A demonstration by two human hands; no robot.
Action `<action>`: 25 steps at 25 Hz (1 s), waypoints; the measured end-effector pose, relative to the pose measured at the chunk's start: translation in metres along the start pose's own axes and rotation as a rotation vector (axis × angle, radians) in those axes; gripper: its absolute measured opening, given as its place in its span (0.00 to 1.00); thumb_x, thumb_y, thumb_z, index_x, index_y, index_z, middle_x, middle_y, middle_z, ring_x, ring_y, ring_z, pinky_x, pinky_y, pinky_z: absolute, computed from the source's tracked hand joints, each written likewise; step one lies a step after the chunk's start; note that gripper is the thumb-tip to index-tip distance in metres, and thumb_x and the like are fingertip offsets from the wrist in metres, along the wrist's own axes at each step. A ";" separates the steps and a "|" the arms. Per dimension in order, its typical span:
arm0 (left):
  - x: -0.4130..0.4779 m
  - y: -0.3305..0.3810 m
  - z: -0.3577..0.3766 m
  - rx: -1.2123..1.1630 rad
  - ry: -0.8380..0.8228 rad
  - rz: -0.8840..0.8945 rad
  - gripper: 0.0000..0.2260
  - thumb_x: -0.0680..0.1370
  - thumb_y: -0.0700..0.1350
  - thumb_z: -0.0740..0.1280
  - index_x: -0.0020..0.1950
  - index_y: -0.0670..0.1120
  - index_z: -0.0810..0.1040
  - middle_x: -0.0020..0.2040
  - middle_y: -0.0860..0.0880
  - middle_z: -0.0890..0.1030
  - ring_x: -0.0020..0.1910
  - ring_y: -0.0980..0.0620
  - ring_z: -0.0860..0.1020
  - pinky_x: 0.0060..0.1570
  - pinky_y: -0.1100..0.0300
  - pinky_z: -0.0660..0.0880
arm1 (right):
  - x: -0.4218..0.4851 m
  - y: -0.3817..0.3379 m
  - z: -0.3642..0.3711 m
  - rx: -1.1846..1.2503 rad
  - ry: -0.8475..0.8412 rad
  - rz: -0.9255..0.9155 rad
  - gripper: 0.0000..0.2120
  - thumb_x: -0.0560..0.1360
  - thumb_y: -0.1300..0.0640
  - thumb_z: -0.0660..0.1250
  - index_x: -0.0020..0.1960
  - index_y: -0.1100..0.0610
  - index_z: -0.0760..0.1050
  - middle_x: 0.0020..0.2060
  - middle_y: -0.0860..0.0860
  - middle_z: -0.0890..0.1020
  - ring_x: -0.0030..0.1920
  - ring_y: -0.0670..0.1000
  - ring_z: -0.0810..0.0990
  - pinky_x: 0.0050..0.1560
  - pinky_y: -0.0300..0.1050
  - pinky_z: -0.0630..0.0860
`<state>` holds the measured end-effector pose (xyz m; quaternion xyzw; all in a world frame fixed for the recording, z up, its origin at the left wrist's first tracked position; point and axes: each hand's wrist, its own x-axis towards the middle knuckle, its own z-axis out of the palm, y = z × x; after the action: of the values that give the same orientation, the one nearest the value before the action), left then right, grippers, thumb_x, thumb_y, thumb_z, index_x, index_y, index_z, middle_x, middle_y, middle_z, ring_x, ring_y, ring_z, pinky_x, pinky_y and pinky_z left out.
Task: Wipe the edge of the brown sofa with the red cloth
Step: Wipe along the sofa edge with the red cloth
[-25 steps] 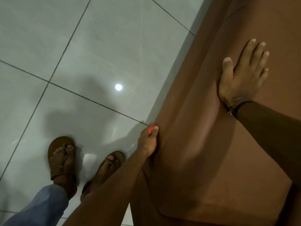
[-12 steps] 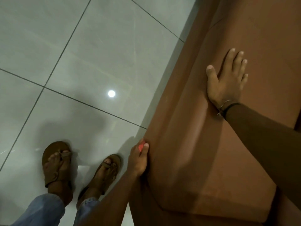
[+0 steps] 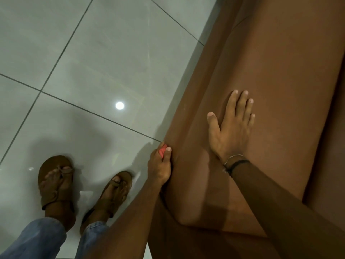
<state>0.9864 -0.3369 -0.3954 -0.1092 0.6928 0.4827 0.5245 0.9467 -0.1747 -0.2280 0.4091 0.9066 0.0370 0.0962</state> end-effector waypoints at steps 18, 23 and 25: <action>0.017 0.060 0.010 -0.052 -0.049 -0.020 0.32 0.81 0.68 0.55 0.83 0.57 0.69 0.82 0.48 0.74 0.80 0.43 0.74 0.82 0.44 0.67 | -0.002 -0.003 0.003 0.039 0.051 0.013 0.40 0.85 0.42 0.58 0.89 0.56 0.46 0.89 0.58 0.48 0.89 0.62 0.45 0.87 0.67 0.49; 0.076 0.139 0.024 -0.154 -0.177 0.151 0.31 0.83 0.65 0.58 0.82 0.52 0.71 0.79 0.47 0.78 0.78 0.44 0.76 0.81 0.43 0.70 | -0.001 -0.001 0.011 0.059 0.128 0.011 0.40 0.82 0.41 0.56 0.89 0.56 0.50 0.89 0.58 0.52 0.89 0.62 0.50 0.86 0.67 0.51; 0.094 0.152 0.030 -0.136 -0.105 0.118 0.27 0.85 0.62 0.57 0.78 0.49 0.75 0.75 0.44 0.81 0.74 0.42 0.79 0.78 0.42 0.73 | 0.000 0.000 0.014 0.041 0.142 0.006 0.40 0.82 0.41 0.56 0.89 0.56 0.51 0.88 0.57 0.53 0.88 0.62 0.51 0.86 0.67 0.52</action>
<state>0.8652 -0.2024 -0.3893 -0.0780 0.6353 0.5637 0.5222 0.9499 -0.1751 -0.2419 0.4102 0.9105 0.0479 0.0231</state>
